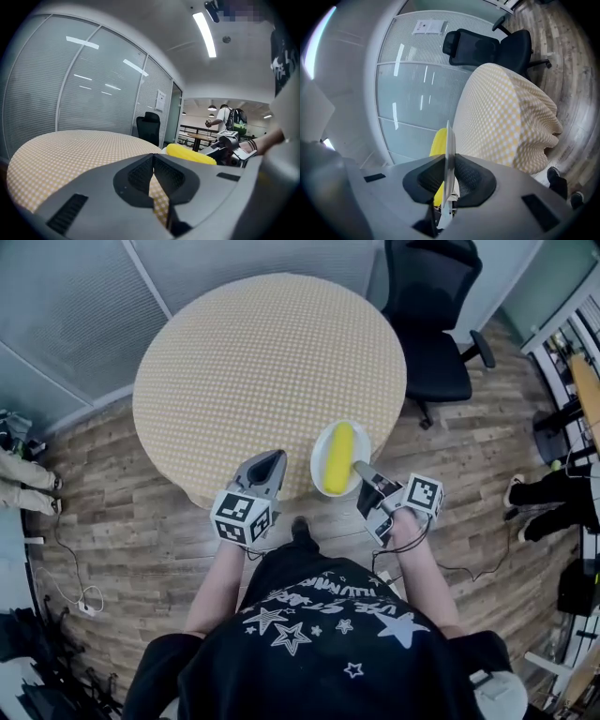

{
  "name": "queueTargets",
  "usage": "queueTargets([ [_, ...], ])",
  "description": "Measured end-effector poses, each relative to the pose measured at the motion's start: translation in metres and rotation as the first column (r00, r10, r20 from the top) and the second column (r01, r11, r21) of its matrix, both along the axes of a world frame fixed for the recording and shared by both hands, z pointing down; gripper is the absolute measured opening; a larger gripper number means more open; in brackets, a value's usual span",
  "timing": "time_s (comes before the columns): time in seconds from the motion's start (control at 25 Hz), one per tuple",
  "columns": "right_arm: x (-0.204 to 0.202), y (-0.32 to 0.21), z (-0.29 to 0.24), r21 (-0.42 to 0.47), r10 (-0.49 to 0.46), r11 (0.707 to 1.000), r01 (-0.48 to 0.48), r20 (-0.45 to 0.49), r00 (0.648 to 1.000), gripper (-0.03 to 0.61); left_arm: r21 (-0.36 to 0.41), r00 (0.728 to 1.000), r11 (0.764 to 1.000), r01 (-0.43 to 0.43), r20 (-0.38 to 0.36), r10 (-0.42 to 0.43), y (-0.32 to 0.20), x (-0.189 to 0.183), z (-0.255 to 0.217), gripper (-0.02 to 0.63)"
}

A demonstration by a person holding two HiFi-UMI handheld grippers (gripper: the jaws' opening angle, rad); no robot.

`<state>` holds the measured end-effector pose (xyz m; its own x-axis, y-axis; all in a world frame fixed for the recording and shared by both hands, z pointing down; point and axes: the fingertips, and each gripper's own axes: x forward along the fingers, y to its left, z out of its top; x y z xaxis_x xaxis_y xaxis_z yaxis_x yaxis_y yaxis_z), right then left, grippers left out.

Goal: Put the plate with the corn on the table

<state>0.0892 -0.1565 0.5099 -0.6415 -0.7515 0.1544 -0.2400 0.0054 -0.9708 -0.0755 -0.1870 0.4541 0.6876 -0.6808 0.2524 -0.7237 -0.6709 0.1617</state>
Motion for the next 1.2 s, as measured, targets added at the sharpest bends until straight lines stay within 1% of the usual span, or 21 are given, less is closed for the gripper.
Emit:
queueTargets([
  [0.08, -0.006, -0.020, 0.005, -0.021, 0.010, 1.000, -0.010, -0.011, 1.000, 0.049, -0.012, 1.000, 1.000, 0.001, -0.008, -0.001, -0.019, -0.008, -0.001, 0.005],
  [0.16, -0.008, -0.044, 0.010, -0.033, 0.022, 0.999, -0.022, -0.017, 1.000, 0.049, -0.005, 1.000, 1.000, -0.021, 0.012, 0.021, -0.035, -0.010, 0.000, 0.005],
  [0.24, -0.010, -0.064, 0.013, -0.028, 0.037, 0.999, -0.037, 0.018, 0.999, 0.050, 0.001, 0.998, 0.999, -0.047, 0.039, 0.047, -0.044, -0.013, 0.005, 0.005],
  [0.32, -0.012, -0.079, 0.013, -0.024, 0.052, 0.998, -0.050, 0.067, 0.996, 0.049, -0.016, 0.999, 0.999, -0.039, 0.032, 0.039, -0.056, -0.021, 0.012, 0.006],
  [0.36, -0.013, -0.085, 0.013, -0.022, 0.056, 0.998, -0.054, 0.077, 0.996, 0.049, -0.030, 0.999, 0.999, -0.025, 0.022, 0.026, -0.063, -0.026, 0.016, 0.006],
  [0.44, -0.012, -0.096, 0.014, -0.021, 0.059, 0.998, -0.058, 0.065, 0.996, 0.049, -0.049, 1.000, 0.999, -0.003, 0.013, 0.004, -0.074, -0.033, 0.022, 0.006],
  [0.52, -0.008, -0.105, 0.016, -0.026, 0.066, 0.998, -0.064, 0.048, 0.997, 0.049, -0.054, 1.000, 0.999, 0.000, 0.021, 0.001, -0.082, -0.037, 0.025, 0.006],
  [0.76, 0.011, -0.123, 0.022, -0.046, 0.087, 0.995, -0.085, 0.036, 0.996, 0.049, -0.063, 1.000, 0.998, 0.013, 0.018, -0.012, -0.097, -0.035, 0.027, 0.005],
  [1.0, 0.024, -0.140, 0.029, -0.046, 0.047, 0.998, -0.045, 0.032, 0.998, 0.049, -0.056, 0.999, 0.998, 0.043, 0.023, -0.042, -0.109, -0.016, 0.028, 0.005],
  [1.2, 0.034, -0.168, 0.037, -0.059, -0.036, 0.998, 0.038, 0.036, 0.999, 0.049, -0.046, 0.994, 0.994, 0.104, 0.045, -0.102, -0.129, 0.007, 0.026, 0.005],
])
